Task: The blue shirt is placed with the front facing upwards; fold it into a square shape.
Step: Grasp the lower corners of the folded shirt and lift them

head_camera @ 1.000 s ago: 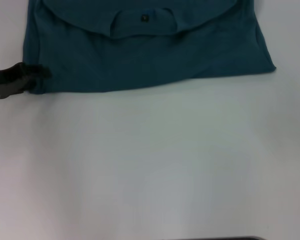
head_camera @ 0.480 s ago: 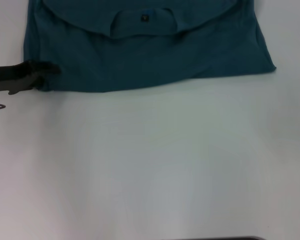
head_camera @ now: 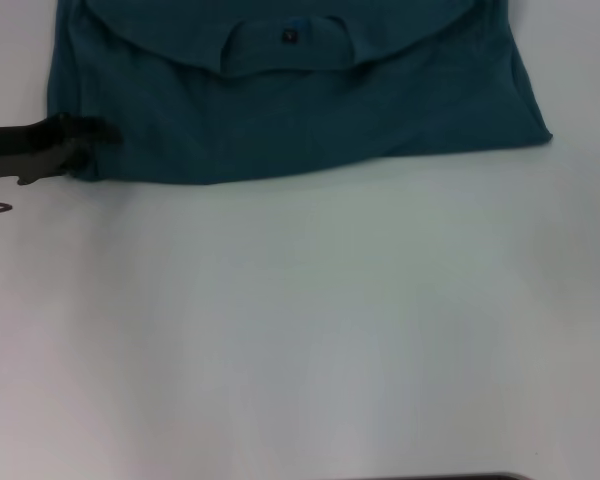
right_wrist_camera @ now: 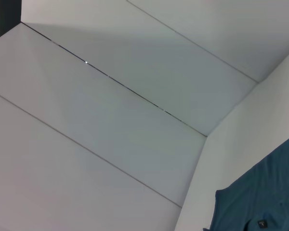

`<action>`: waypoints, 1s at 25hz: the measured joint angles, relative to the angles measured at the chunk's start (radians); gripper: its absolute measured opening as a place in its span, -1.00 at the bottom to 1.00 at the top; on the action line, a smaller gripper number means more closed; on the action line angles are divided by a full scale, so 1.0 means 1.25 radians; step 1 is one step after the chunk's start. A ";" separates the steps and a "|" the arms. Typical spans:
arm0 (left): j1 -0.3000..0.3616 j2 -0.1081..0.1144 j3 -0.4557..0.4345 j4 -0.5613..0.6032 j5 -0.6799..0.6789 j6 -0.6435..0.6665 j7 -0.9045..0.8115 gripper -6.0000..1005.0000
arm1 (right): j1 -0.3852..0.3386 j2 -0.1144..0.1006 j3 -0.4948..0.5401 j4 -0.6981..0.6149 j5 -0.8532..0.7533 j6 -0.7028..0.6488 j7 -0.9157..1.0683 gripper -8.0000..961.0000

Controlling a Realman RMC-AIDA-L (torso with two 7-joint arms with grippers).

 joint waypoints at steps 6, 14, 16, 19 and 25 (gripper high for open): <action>-0.005 -0.014 0.122 -0.074 0.055 0.002 -0.075 0.16 | -0.003 0.000 0.008 -0.004 0.000 -0.008 0.000 0.86; 0.006 -0.070 0.156 -0.242 0.152 0.023 -0.146 -0.42 | -0.010 0.000 0.027 -0.004 0.000 -0.009 0.000 0.86; 0.006 -0.070 0.156 -0.243 0.160 0.027 -0.151 -0.60 | -0.011 0.000 0.028 -0.003 0.000 -0.010 0.000 0.86; 0.000 -0.070 0.157 -0.244 0.182 0.028 -0.158 -0.71 | -0.011 0.000 0.028 -0.004 0.000 -0.016 0.000 0.85; -0.003 -0.071 0.157 -0.249 0.195 0.033 -0.158 -0.93 | -0.011 0.000 0.028 -0.003 0.000 -0.020 0.000 0.85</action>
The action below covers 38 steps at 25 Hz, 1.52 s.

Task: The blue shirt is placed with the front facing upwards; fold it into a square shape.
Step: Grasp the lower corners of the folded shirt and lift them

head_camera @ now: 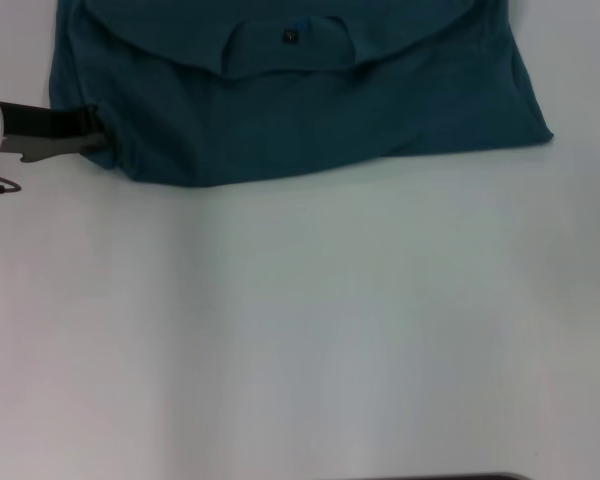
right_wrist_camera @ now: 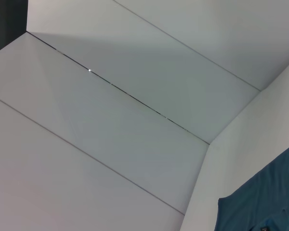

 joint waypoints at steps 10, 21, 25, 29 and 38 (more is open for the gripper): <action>0.050 0.031 -0.035 -0.010 -0.111 0.058 0.030 -0.91 | 0.002 0.000 0.000 0.002 0.000 0.003 0.000 0.85; 0.063 0.045 -0.196 0.032 -0.122 0.121 0.012 -0.38 | 0.016 0.000 0.000 0.003 -0.004 0.009 0.000 0.84; 0.063 0.058 -0.219 0.078 -0.120 0.119 -0.045 -0.20 | 0.014 0.000 0.000 0.004 -0.005 0.010 0.000 0.84; 0.054 0.055 -0.216 0.092 -0.116 0.105 -0.063 -0.03 | 0.011 0.000 0.000 0.004 -0.004 0.014 0.000 0.84; 0.046 0.052 -0.183 0.094 -0.112 0.032 -0.041 0.51 | 0.011 -0.001 0.000 0.003 -0.005 0.020 0.000 0.83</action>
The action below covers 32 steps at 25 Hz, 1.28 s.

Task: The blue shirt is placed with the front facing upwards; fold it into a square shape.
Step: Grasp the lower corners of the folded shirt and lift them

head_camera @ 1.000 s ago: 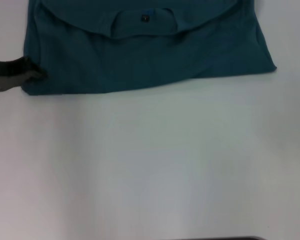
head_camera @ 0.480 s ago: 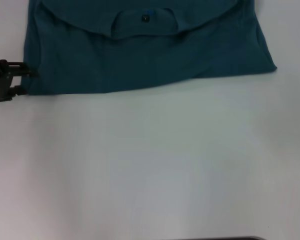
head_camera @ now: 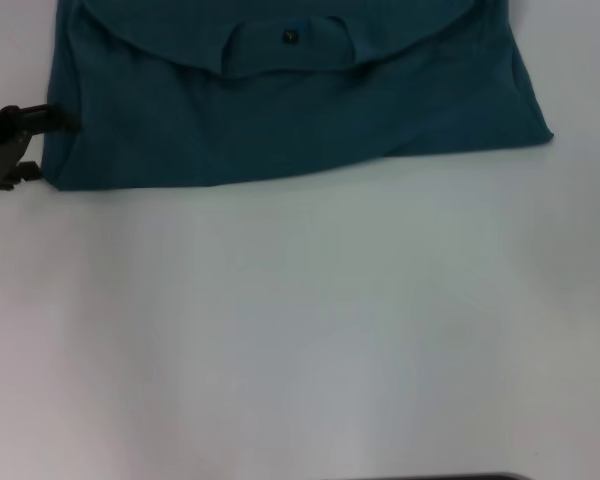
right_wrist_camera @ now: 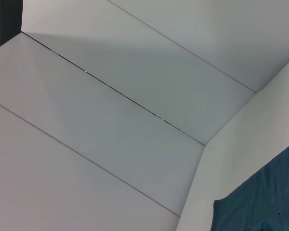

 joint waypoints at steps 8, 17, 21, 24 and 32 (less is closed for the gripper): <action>-0.006 -0.008 0.021 -0.007 0.000 -0.040 0.038 0.89 | -0.001 0.000 0.000 0.000 0.003 0.002 0.000 0.83; -0.016 -0.010 0.028 -0.003 0.054 -0.056 0.016 0.88 | 0.001 -0.003 0.000 0.001 0.005 0.003 0.000 0.82; -0.018 -0.012 0.028 -0.006 0.061 -0.057 0.013 0.87 | 0.001 -0.003 0.000 0.001 0.005 0.002 0.000 0.82; -0.019 -0.013 0.028 -0.003 0.061 -0.057 0.013 0.87 | 0.000 -0.003 0.002 0.001 0.005 0.002 0.000 0.82; -0.020 -0.014 0.028 -0.001 0.062 -0.051 0.012 0.85 | -0.004 -0.003 0.010 0.001 0.005 0.002 0.000 0.82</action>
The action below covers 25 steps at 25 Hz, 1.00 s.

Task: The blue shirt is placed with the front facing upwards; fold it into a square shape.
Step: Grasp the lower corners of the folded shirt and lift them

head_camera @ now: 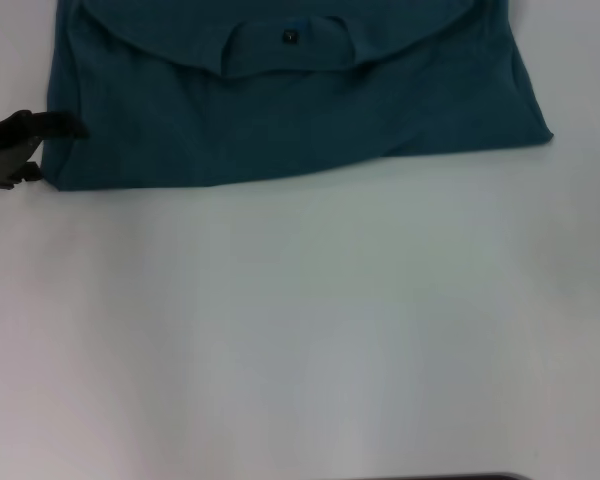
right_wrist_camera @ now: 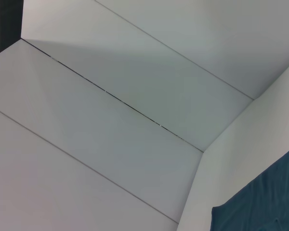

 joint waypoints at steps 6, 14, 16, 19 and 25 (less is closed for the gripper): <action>-0.004 0.000 0.008 0.003 0.000 0.011 -0.001 0.84 | 0.000 0.000 0.000 0.000 0.000 0.000 0.000 0.81; -0.025 -0.002 0.010 0.008 -0.008 0.048 0.006 0.83 | 0.001 0.000 0.000 0.000 0.000 -0.002 0.000 0.81; -0.032 -0.005 0.010 0.007 -0.009 0.059 0.007 0.83 | 0.001 0.000 0.000 0.000 0.000 -0.003 0.000 0.81; -0.042 -0.007 0.010 0.003 -0.009 0.076 0.008 0.82 | 0.000 0.000 0.000 0.000 0.000 -0.003 0.000 0.81; -0.043 -0.006 0.006 0.003 -0.084 0.093 0.032 0.81 | -0.002 0.000 0.000 -0.001 0.000 -0.001 -0.001 0.80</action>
